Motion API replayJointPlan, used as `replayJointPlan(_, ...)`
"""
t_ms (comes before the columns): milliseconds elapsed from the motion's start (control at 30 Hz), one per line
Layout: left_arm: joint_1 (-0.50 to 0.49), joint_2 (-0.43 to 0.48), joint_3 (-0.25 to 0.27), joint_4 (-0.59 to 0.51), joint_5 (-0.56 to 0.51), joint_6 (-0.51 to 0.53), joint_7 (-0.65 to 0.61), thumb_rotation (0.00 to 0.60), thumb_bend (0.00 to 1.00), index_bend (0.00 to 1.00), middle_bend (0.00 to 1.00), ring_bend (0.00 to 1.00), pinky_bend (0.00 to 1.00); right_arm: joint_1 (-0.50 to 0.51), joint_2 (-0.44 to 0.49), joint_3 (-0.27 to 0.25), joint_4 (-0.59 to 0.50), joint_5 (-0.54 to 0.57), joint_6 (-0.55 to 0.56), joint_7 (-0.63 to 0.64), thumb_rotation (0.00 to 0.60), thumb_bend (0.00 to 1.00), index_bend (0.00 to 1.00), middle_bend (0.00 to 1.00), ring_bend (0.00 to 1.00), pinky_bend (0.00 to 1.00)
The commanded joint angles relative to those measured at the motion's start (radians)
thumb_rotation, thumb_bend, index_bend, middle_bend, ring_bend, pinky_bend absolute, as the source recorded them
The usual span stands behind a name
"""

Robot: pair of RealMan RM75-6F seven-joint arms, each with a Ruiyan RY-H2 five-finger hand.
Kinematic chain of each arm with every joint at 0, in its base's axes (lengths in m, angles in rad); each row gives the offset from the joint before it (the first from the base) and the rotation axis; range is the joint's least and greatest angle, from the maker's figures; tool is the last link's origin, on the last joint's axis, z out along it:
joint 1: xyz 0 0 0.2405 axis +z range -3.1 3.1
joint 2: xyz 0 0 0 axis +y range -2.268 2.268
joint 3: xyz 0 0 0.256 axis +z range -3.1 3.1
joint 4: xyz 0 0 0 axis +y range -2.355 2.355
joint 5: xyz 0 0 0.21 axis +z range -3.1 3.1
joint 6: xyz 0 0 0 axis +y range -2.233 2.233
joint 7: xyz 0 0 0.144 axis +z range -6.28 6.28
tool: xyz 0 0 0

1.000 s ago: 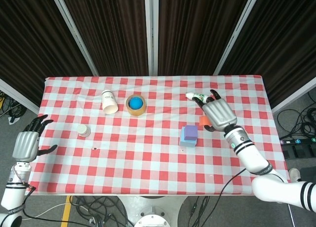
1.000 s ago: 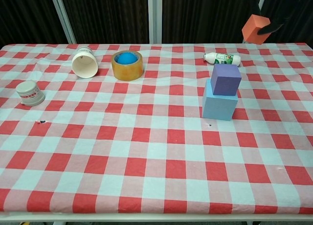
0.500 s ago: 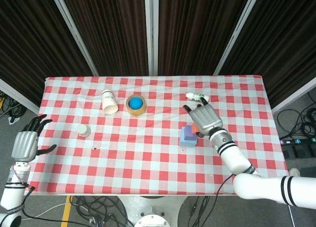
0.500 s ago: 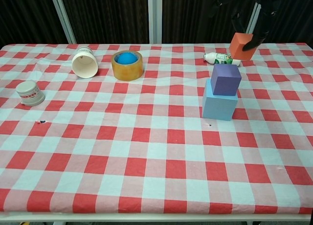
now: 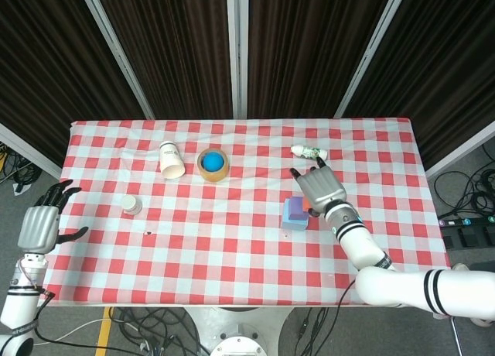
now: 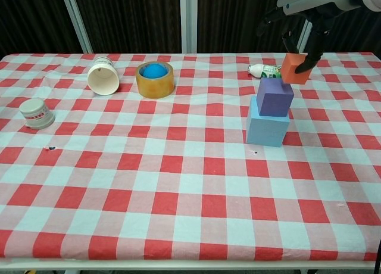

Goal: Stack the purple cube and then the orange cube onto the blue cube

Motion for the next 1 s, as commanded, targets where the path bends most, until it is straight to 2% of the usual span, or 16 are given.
replayJointPlan(33,0.0,0.0,0.0,0.001,-0.001,-0.001,-0.001,0.6,0.11,0.28,0.24,0.16,0.29,0.008,-0.01,-0.006,0.011,0.008,-0.003,0.004,0.6,0.16,0.11,0.49,0.24,0.0)
replayJointPlan(800,0.001,-0.001,0.002,0.007,0.002,0.0,-0.004,0.6,0.11,0.28,0.24,0.16,0.29,0.051,-0.079,-0.03,0.063,0.021,0.005,0.022,0.6,0.16,0.11,0.47,0.24,0.0)
replayJointPlan(900,0.001,-0.002,0.002,0.009,0.002,0.0,-0.006,0.6,0.11,0.28,0.24,0.16,0.29,0.052,-0.08,-0.03,0.062,0.021,0.01,0.026,0.6,0.15,0.1,0.42,0.21,0.0)
replayJointPlan(1000,0.001,-0.003,0.002,0.012,0.002,0.0,-0.002,0.6,0.11,0.28,0.24,0.16,0.29,0.051,-0.08,-0.026,0.058,0.024,0.01,0.039,0.6,0.13,0.06,0.36,0.15,0.0)
